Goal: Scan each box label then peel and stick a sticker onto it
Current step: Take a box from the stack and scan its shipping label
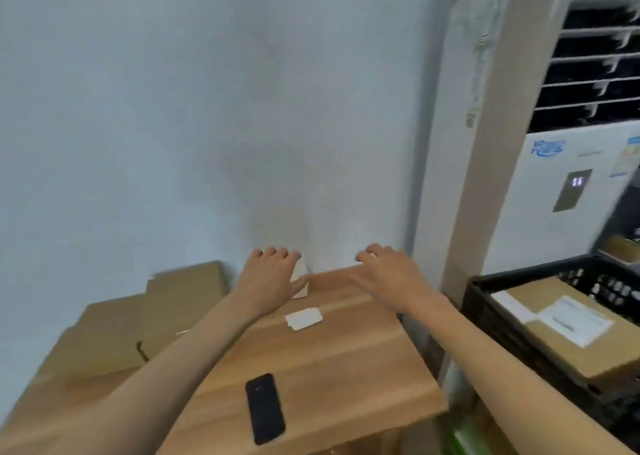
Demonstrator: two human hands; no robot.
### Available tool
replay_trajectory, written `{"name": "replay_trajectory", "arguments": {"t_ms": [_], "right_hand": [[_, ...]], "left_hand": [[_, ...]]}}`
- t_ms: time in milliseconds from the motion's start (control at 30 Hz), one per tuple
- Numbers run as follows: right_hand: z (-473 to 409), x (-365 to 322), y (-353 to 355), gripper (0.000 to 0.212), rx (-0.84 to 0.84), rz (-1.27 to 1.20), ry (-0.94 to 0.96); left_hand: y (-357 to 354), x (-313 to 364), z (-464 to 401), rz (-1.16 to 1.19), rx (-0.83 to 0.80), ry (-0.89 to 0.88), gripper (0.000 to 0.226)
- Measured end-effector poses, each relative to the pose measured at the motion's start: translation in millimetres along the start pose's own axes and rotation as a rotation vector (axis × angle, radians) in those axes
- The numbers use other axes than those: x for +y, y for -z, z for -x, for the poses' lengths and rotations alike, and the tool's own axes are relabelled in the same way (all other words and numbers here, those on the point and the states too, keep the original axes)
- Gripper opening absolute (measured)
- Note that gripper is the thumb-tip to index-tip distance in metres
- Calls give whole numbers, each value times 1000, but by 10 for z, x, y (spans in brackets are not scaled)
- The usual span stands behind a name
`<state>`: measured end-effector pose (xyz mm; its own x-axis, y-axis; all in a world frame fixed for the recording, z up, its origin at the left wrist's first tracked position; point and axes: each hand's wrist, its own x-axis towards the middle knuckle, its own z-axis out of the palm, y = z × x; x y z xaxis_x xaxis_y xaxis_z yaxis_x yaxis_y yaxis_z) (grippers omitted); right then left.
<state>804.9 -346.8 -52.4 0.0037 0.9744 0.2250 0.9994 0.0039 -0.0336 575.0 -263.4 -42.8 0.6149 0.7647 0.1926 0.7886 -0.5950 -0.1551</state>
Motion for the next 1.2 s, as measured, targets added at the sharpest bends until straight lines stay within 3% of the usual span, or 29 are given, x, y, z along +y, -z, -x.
{"name": "replay_trajectory", "arguments": {"t_ms": [233, 467, 800, 1200], "right_hand": [[-689, -1840, -150, 51, -45, -79, 235], [-1170, -2944, -336, 54, -78, -81, 352], [-2030, -3439, -1171, 51, -158, -72, 341], [-2818, -3487, -2430, 49, -396, -52, 163]], "left_hand": [[89, -1644, 1118, -32, -30, 257, 57], [-154, -2601, 1630, -2, -77, 426, 57], [-825, -3358, 1314, 81, -192, 441, 57], [-2024, -4198, 792, 101, -404, 404, 55]]}}
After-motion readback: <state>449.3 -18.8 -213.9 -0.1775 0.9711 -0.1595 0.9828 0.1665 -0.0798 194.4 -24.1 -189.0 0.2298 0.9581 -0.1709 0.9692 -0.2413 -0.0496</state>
